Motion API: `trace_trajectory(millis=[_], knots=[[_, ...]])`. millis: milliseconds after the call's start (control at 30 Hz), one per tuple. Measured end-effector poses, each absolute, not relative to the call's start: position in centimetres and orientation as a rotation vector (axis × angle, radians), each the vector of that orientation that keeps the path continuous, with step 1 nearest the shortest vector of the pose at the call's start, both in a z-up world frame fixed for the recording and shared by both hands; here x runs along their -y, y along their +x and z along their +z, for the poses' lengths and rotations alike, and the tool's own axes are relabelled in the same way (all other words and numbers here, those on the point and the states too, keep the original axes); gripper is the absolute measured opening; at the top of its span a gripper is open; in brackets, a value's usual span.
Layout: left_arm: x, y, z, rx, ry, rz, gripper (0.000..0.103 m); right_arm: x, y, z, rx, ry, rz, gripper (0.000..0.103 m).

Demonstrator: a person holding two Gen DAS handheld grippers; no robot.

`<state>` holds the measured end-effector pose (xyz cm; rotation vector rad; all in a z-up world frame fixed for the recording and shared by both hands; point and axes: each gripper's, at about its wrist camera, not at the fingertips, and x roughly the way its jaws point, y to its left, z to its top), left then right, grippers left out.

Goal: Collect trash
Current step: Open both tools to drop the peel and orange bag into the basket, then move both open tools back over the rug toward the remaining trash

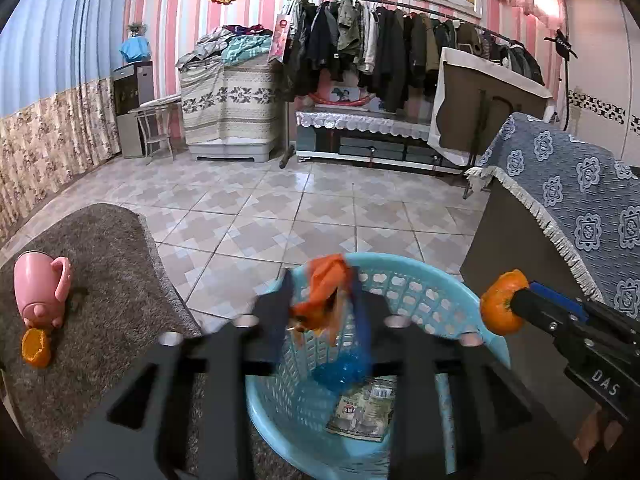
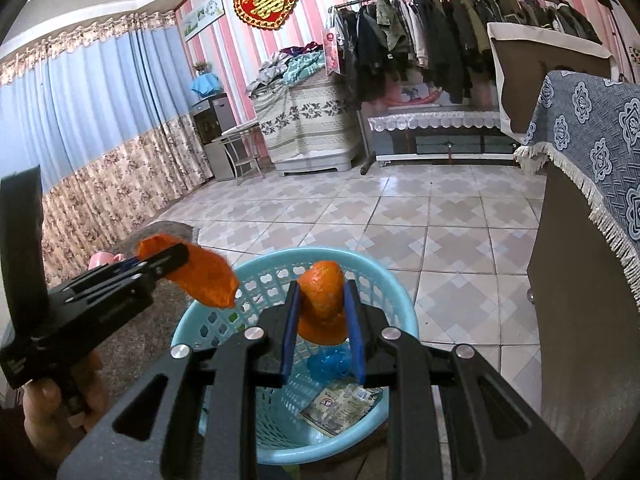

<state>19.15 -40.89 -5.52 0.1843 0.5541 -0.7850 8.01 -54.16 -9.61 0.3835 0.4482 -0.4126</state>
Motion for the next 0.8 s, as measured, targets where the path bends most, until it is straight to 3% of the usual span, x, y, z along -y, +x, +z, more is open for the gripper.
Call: trace_trajectory(millis=[67,133,200,300,800], knots=[[40.8,19.4,-5.7,-0.558,0.191,-0.769,0.056,54.2,8.0,-9.6,-0.445,0.387,-0.412,0.023],[40.3,19.6,-5.6,-0.552,0.199,-0.749,0.064,54.2,8.1,-9.7,-0.446,0.382,-0.414,0.023],[39.6,19.7,-5.4,-0.535,0.199,-0.708,0.080,54.1,8.3,-9.7,-0.449,0.376,-0.416,0.023],[37.6,20.0,-4.7,-0.494,0.185,-0.645,0.095,53.7,8.8,-9.6,-0.453,0.356,-0.421,0.023],[29.0,22.5,-3.6,-0.484,0.100,-0.462,0.098,50.9,13.3,-10.7,-0.471,0.326,-0.458,0.025]])
